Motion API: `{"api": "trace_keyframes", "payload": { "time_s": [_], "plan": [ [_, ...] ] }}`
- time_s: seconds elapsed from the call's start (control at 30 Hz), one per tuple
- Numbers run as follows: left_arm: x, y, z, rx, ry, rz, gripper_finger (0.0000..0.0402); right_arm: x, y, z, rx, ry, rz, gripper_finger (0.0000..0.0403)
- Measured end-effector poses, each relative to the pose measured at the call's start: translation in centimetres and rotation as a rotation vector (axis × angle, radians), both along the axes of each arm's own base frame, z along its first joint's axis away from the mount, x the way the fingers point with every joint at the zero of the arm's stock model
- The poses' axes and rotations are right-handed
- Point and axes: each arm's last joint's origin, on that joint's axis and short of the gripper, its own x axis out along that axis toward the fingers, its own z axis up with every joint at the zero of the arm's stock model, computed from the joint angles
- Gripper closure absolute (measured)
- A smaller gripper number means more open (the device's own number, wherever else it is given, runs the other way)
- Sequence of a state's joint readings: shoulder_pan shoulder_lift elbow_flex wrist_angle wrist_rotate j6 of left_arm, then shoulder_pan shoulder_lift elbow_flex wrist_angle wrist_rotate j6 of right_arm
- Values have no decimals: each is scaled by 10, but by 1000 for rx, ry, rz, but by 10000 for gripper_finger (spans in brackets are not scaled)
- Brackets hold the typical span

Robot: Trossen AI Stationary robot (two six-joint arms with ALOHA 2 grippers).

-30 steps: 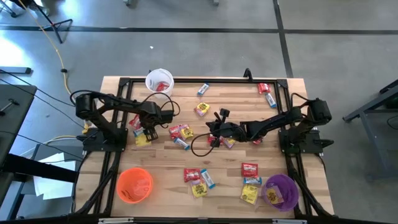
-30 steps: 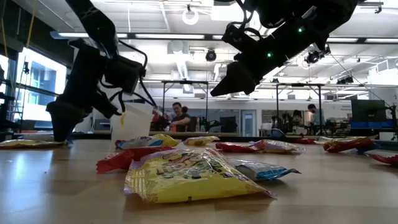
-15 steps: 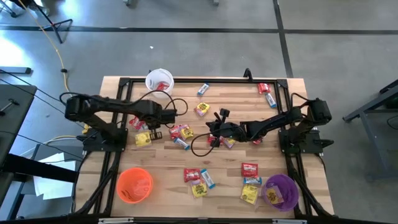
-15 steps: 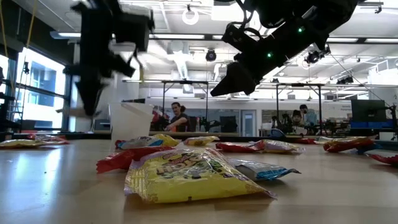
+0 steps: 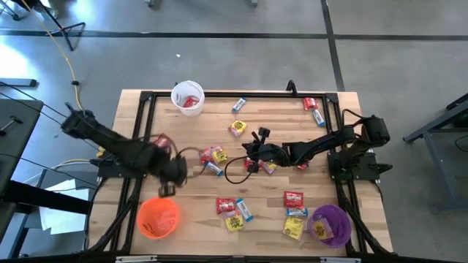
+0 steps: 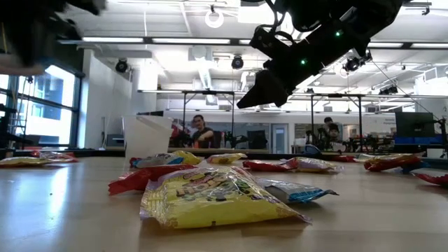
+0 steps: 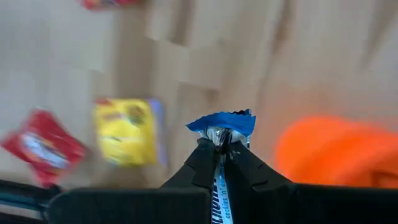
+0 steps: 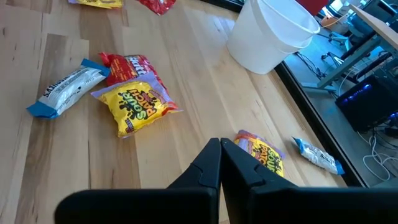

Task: Sort candy
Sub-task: Put the white candy into the orange bucket

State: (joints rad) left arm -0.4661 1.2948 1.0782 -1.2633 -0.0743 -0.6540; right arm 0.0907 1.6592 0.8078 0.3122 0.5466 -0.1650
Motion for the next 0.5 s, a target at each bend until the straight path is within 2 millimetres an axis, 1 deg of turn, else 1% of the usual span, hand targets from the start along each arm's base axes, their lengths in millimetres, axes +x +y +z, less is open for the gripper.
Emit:
{"api": "trace_keyframes", "payload": {
  "time_s": [0.13,0.3,0.4,0.5],
  "plan": [
    [-14,-27,3,-54,9,-10,397,0,-4,0,0,0,-13,403],
    [-29,-51,10,-74,-26,-1,397,0,-9,0,0,0,-26,403],
    [-35,-65,9,-118,-64,-16,397,0,-8,0,3,-1,-27,403],
    [-36,-80,4,-188,-123,-59,397,0,-8,0,3,0,-27,403]
  ]
}}
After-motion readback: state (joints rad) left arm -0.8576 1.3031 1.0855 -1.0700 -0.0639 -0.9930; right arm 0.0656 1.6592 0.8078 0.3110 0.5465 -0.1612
